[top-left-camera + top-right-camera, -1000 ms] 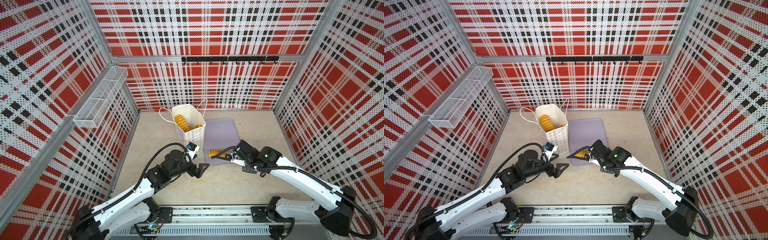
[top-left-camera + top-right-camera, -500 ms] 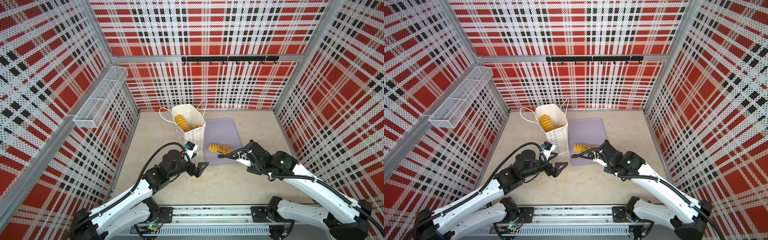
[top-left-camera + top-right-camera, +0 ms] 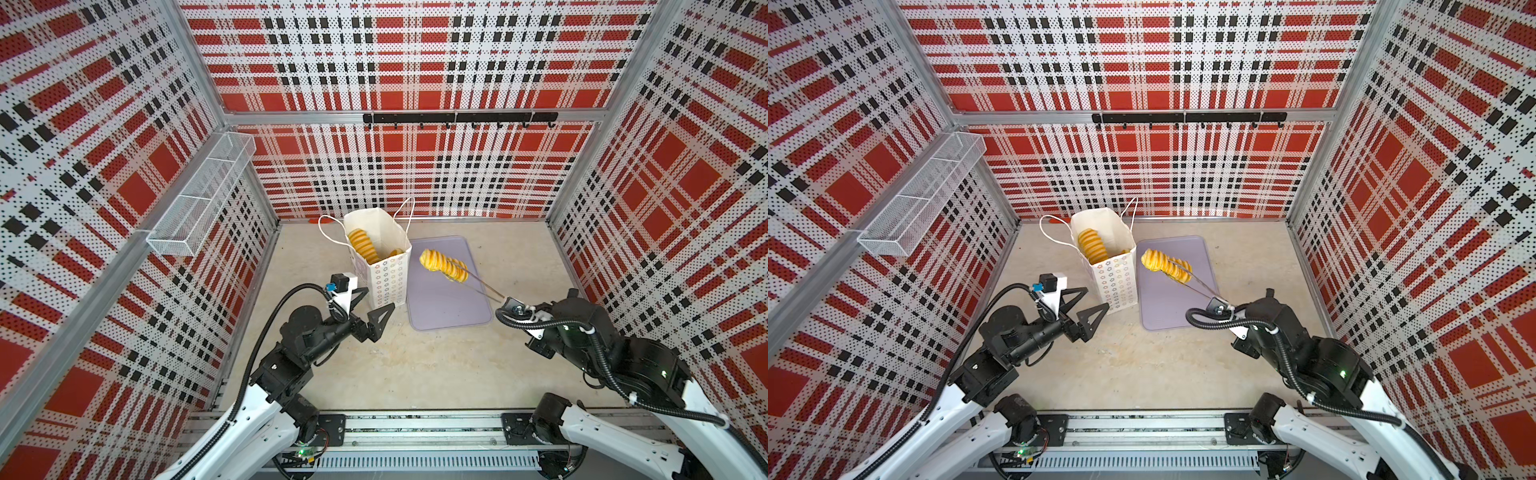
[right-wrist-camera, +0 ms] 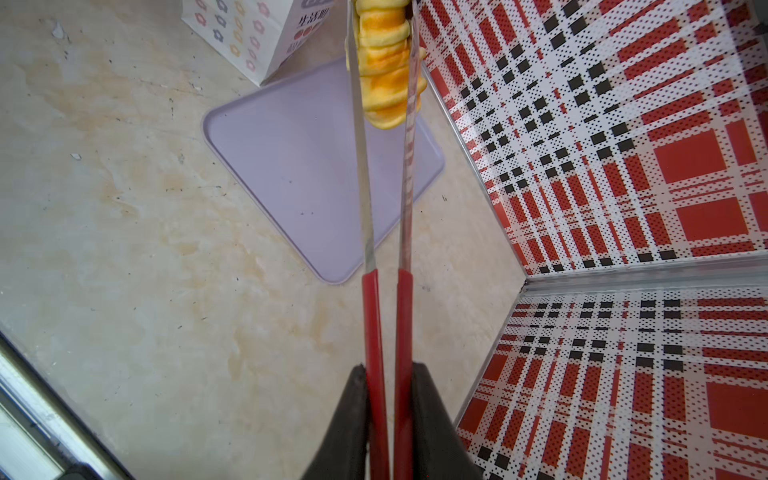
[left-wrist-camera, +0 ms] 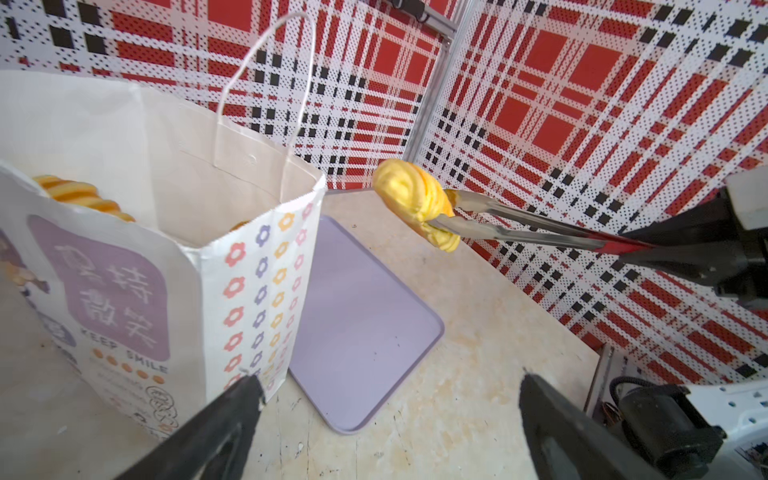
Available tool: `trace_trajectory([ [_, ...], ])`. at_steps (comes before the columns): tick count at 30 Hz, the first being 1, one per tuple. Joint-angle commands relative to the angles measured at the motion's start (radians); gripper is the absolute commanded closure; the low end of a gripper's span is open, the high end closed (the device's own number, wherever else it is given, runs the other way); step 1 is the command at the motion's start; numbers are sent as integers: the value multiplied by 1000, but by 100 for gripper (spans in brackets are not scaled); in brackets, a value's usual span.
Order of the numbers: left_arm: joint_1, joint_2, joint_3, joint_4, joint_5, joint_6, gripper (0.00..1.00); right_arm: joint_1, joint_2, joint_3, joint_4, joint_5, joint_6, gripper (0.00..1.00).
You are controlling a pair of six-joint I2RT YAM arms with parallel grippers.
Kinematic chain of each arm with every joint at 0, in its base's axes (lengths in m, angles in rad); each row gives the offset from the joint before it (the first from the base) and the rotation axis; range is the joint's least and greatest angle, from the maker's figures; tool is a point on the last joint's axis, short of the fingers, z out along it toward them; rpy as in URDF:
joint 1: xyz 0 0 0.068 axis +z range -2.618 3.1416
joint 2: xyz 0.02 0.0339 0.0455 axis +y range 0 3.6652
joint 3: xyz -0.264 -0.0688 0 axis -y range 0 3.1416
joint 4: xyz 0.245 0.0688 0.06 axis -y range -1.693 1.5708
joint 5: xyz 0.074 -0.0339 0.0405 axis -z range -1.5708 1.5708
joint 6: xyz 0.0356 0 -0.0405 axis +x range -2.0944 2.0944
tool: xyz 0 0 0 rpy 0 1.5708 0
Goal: Place the fake bread into the paper bag
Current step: 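Lift the striped roll and carry it over the bag with the right tongs, then lower the striped roll into the bag and open the right tongs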
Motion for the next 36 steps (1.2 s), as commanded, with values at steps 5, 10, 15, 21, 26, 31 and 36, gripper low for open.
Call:
trace_trajectory([
  [5,83,-49,61,-50,32,-30,0,8,-65,50,146,-80,44,80],
  [10,134,-60,81,-43,44,-74,0,7,-57,72,183,-139,61,79],
  [15,184,-68,88,-31,44,-88,0,7,-44,53,283,-197,68,77],
  [21,249,-54,99,-21,34,-138,1,7,41,54,372,-267,76,77],
  [26,291,-48,98,-7,24,-150,1,8,129,53,441,-293,85,77],
  [31,321,-54,88,6,21,-161,1,7,193,56,511,-315,98,77],
  [36,379,-47,85,10,35,-166,1,7,245,68,535,-316,102,77],
])
